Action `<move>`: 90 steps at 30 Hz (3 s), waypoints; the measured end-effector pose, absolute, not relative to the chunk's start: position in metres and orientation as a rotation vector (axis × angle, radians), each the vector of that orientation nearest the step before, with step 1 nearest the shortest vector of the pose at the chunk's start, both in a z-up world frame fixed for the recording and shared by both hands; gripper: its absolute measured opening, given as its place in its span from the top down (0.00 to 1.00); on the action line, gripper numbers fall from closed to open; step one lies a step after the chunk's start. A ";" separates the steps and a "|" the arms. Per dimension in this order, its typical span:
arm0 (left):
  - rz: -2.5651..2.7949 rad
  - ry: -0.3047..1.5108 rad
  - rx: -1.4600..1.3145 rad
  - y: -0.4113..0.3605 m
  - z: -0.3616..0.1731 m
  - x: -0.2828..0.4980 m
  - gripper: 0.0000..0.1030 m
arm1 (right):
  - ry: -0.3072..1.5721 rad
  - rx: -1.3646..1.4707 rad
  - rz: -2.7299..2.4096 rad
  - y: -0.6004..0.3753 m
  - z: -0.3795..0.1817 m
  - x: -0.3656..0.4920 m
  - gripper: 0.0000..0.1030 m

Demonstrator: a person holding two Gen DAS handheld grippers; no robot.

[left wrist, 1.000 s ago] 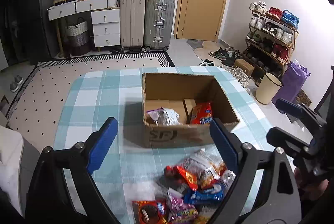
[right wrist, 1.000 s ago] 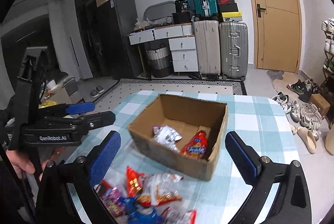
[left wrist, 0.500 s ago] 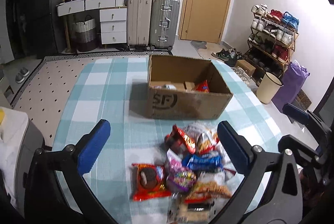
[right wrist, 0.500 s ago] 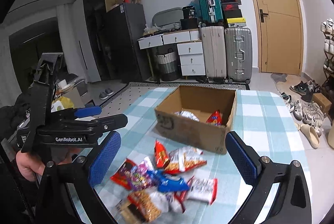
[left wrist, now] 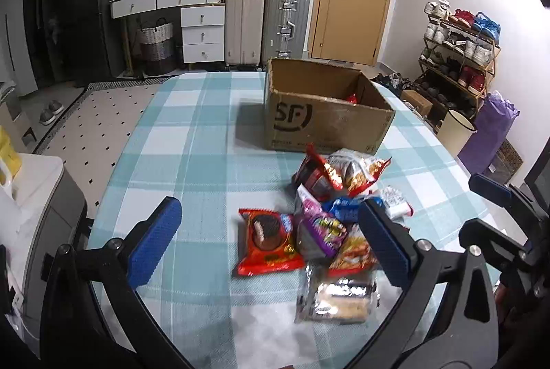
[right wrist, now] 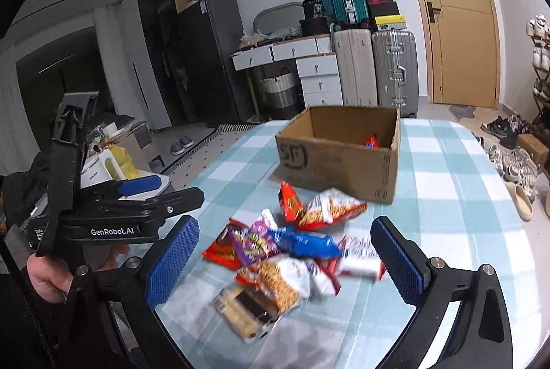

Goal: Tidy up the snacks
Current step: 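Move both tools back from the box toward the snack pile, then grasp the white noodle-snack bag with the right gripper, then grasp the red cookie pack with the left gripper while the right gripper holds the white bag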

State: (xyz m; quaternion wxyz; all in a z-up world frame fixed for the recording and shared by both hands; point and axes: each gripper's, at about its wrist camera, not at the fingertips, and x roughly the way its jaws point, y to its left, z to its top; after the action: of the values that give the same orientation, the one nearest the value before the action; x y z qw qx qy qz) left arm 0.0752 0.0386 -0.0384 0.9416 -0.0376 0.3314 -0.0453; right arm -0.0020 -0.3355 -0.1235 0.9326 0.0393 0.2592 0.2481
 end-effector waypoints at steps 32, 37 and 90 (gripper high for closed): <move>-0.060 0.763 -0.104 0.057 -0.113 0.076 0.01 | 0.747 0.193 0.512 -0.321 -0.212 0.041 0.01; -0.058 0.779 -0.130 0.064 -0.119 0.083 0.01 | 0.791 0.194 0.495 -0.316 -0.220 0.055 0.01; -0.085 0.894 -0.158 0.066 -0.146 0.133 0.01 | 0.788 0.329 0.536 -0.341 -0.228 0.060 0.44</move>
State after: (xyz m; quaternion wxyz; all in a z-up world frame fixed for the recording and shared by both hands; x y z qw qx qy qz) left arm 0.1332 0.0657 -0.1464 0.8980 -0.0764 0.4315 -0.0410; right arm 0.0599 -0.3410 -0.2277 0.8756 0.1576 0.3774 0.2570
